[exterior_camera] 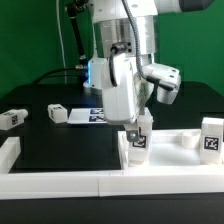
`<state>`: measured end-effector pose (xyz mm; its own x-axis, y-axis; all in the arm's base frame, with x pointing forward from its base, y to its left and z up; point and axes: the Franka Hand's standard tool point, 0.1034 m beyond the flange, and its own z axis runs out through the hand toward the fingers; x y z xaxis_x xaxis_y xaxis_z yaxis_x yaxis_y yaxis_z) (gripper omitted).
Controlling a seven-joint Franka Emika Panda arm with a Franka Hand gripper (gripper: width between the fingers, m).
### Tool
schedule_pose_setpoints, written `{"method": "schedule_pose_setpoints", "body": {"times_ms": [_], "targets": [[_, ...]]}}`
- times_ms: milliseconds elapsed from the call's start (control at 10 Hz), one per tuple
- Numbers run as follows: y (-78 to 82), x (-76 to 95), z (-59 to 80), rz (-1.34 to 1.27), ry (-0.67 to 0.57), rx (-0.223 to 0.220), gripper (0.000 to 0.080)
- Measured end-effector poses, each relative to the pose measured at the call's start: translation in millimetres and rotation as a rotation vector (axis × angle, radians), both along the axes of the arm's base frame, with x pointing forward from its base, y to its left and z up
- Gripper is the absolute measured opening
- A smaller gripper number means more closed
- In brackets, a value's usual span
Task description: Assemble square table
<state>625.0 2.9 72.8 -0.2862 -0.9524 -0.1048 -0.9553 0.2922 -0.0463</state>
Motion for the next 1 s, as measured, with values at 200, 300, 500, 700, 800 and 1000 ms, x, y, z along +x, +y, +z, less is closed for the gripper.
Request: {"method": "schedule_pose_setpoints", "body": {"times_ms": [200,300,500,700,800,1000], "targets": [[-2.3,-0.2,-0.4,0.124,-0.009,-0.014,0.0488],[-7.2,-0.6,-1.2,0.271,-0.021,-0.026,0.0617],[0.0,-1.6,1.6,0.482,-0.014,-0.043,0.0639],[-3.2,-1.8,-0.2,0.608,-0.025,-0.054,0.0648],[-1.8,-1.8,-0.3,0.669,-0.030,-0.058,0.0649],[11.4,0.4,1.4,1.018,-0.043,-0.111,0.0649]]}}
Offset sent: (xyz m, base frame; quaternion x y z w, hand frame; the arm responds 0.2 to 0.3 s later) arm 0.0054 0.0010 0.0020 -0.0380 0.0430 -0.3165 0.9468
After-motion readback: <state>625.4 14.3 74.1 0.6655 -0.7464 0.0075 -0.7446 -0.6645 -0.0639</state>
